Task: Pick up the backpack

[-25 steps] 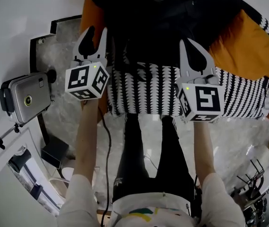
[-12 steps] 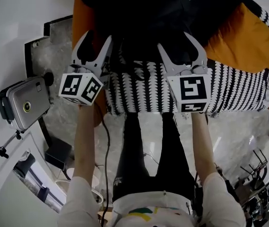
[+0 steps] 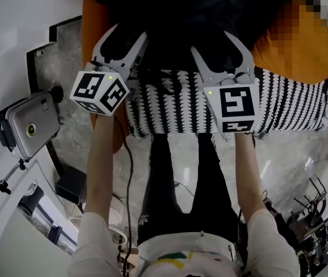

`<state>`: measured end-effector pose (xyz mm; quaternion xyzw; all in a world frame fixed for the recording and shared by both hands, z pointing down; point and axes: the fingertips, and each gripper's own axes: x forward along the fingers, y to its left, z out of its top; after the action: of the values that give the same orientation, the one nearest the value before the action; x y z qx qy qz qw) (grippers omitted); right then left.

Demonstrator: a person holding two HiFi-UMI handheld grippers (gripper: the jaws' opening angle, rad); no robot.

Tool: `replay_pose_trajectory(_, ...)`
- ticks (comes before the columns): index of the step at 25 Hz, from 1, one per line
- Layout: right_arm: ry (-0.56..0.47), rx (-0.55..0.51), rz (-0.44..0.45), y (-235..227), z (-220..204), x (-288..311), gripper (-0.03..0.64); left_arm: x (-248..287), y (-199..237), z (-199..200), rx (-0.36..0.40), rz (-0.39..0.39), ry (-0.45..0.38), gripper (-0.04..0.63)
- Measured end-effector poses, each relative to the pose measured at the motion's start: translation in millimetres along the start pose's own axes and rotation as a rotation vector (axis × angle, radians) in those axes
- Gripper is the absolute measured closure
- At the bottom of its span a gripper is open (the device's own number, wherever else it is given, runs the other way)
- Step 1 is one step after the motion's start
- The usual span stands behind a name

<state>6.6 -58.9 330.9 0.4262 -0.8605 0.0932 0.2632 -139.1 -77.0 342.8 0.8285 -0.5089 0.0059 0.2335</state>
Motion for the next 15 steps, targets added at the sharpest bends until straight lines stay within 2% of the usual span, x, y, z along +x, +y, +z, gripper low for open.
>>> replay_pose_trajectory(5, -0.006, 0.008, -0.072, -18, 4, -8, 0.350, 27, -19, 25, 0.087, -0.054, 0.012, 0.363)
replay_pose_trajectory(7, -0.022, 0.050, -0.103, -32, 1, -10, 0.352, 34, -21, 28, 0.102, -0.062, 0.010, 0.364)
replay_pose_trajectory(11, -0.093, 0.200, -0.110, -58, -6, -27, 0.328, 41, -28, 25, 0.120, -0.065, 0.000, 0.364)
replay_pose_trajectory(15, -0.150, 0.207, -0.195, -82, 3, -57, 0.345, 39, -36, 37, 0.153, -0.085, -0.010, 0.364)
